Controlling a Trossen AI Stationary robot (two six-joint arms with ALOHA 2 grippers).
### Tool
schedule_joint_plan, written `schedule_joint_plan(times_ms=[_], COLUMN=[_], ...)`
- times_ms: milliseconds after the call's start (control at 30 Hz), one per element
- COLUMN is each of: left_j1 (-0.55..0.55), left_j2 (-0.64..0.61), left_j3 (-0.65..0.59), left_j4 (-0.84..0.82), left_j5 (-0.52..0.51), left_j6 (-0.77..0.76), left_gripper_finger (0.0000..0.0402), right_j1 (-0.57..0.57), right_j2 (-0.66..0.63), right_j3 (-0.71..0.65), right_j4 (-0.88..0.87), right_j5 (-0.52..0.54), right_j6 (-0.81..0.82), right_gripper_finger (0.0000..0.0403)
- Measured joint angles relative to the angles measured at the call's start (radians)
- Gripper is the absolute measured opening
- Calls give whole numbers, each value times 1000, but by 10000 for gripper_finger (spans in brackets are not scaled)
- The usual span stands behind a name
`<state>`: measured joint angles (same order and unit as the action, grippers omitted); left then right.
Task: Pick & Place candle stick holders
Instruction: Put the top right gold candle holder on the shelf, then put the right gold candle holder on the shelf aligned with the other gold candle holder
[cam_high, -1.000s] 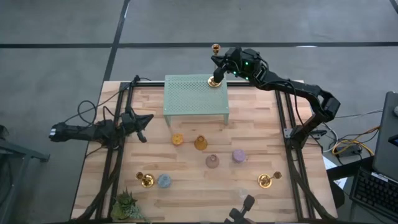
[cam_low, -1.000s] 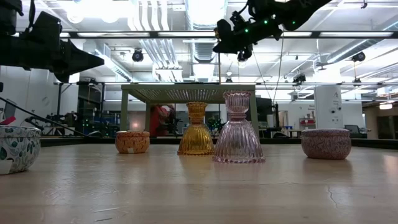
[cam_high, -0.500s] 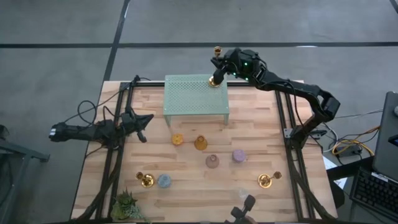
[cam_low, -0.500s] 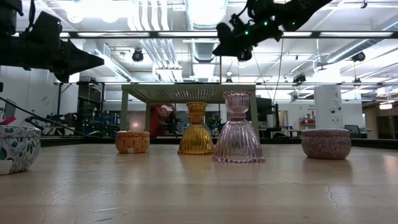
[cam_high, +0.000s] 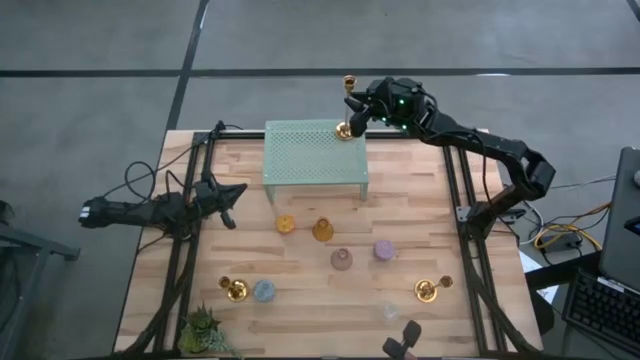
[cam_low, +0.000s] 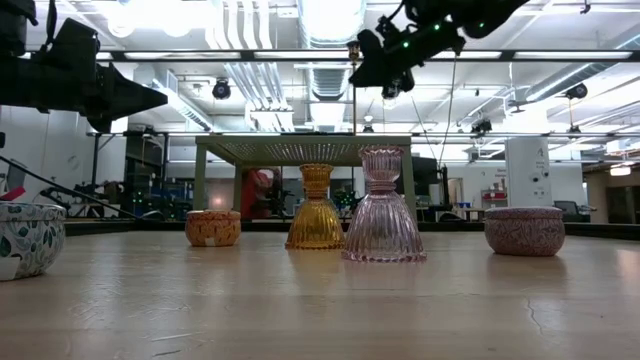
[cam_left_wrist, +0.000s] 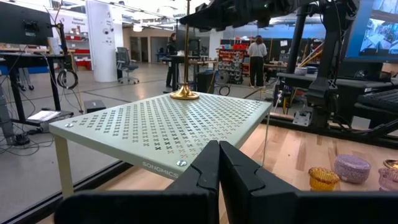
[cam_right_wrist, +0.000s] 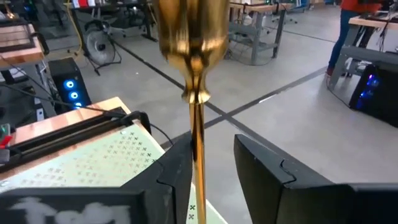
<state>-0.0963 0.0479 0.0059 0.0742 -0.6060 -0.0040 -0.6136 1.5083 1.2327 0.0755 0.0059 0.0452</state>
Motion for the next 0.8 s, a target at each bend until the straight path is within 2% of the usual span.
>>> schedule_joint_plan(times_ms=[433, 800], left_j1=[0, 0], left_j2=[0, 0], left_j3=[0, 0], left_j4=[0, 0], left_j5=[0, 0], left_j6=[0, 0], left_gripper_finger=[10, 10], right_j1=[39, 217], right_j2=[-156, -322], right_j3=[0, -10], right_j4=[-287, -522], right_j5=[-4, -6], right_j6=[5, 31], right_gripper_finger=[162, 168])
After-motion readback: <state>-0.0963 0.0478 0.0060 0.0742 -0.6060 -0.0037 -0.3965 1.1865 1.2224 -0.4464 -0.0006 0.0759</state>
